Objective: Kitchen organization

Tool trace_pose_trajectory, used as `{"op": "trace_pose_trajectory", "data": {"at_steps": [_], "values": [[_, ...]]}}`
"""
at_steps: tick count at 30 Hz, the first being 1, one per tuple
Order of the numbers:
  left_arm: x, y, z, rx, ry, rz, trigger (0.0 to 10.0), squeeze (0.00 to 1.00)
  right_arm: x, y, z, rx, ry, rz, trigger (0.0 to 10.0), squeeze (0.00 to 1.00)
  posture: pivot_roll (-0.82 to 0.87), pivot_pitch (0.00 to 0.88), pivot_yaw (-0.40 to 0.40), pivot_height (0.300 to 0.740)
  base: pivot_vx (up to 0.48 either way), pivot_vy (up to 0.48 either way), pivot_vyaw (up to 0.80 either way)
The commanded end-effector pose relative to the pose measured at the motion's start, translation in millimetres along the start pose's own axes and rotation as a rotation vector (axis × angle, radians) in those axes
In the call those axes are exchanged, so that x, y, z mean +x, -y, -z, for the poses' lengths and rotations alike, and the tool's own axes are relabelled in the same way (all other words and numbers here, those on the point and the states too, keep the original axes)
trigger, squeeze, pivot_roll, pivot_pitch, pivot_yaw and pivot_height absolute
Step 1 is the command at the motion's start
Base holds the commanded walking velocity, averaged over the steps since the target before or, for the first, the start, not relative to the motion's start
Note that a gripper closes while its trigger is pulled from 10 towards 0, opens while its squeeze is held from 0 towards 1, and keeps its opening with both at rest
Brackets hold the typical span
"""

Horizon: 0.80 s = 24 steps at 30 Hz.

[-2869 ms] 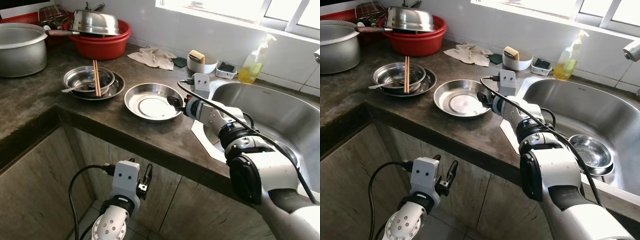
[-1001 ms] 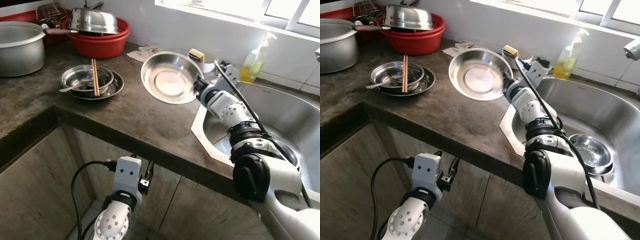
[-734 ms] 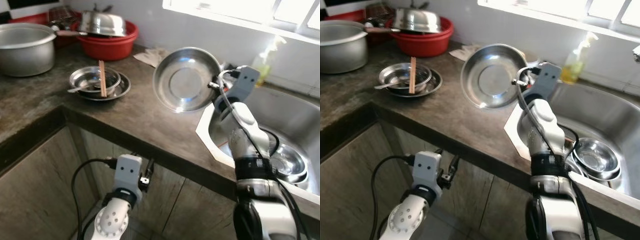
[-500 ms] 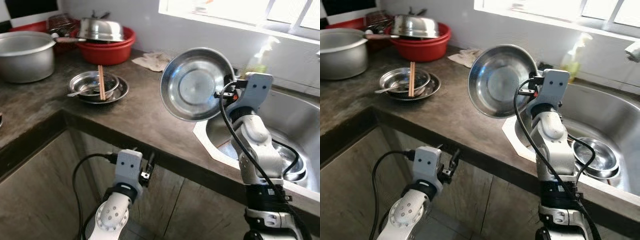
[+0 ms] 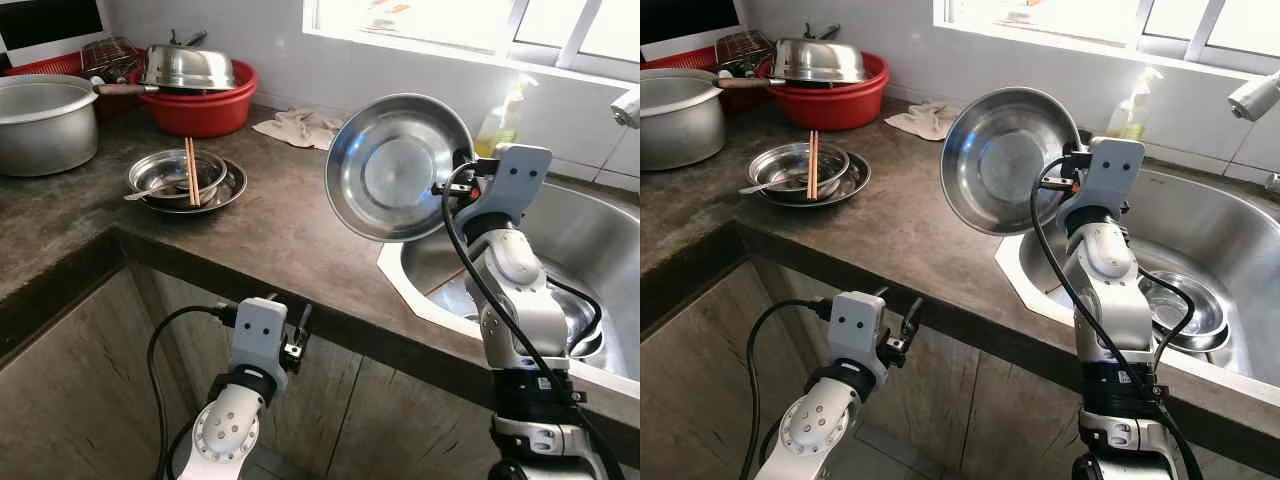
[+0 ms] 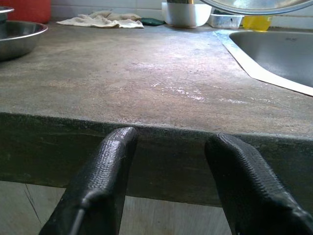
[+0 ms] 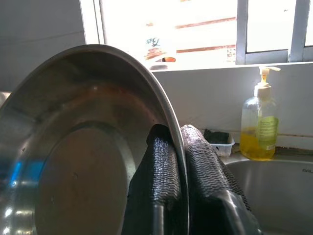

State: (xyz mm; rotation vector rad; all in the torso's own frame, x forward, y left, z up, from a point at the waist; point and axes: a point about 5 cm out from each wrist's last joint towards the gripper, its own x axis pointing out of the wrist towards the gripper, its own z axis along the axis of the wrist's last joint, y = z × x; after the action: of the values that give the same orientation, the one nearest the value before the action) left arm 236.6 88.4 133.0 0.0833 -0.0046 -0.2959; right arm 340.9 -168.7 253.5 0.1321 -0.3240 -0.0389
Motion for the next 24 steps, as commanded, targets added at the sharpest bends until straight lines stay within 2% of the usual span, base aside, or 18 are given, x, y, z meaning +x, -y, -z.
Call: {"op": "trace_pose_trajectory", "data": {"at_steps": [1,9,10,11,13,24], "values": [[0.0,2.7,1,-0.007,-0.001,0.013,10.0,0.00,0.1,-0.4,-14,-0.004,0.059,-0.002,0.0,0.00,0.01,0.000,-0.075,0.740,0.000,0.000,0.00],[0.0,2.7,1,-0.007,-0.001,0.013,10.0,0.00,0.1,-0.4,-14,-0.004,0.059,-0.002,0.0,0.00,0.01,0.000,-0.075,0.740,0.000,0.000,0.00],[1.9,2.2,0,-0.007,0.006,0.017,10.0,0.00,-14.0,0.5,-15,-0.033,0.062,0.006,0.0,0.00,0.00,0.000,-0.072,0.740,0.000,0.000,0.00],[7.3,0.2,-6,-0.002,0.029,0.028,10.0,0.00,-34.2,1.8,-12,-0.104,0.068,0.001,0.0,0.00,-0.01,0.000,-0.051,0.740,0.000,0.000,0.00],[13.2,-2.0,-12,0.004,0.055,0.038,10.0,0.00,-55.4,1.5,-10,-0.176,0.074,-0.011,0.0,0.00,-0.01,0.000,-0.051,0.740,0.000,0.000,0.00],[13.2,-3.0,-11,0.006,0.053,0.038,10.0,0.00,-62.3,-0.1,-12,-0.187,0.067,-0.013,0.0,0.00,-0.01,0.000,-0.055,0.740,0.000,0.000,0.00]]}}
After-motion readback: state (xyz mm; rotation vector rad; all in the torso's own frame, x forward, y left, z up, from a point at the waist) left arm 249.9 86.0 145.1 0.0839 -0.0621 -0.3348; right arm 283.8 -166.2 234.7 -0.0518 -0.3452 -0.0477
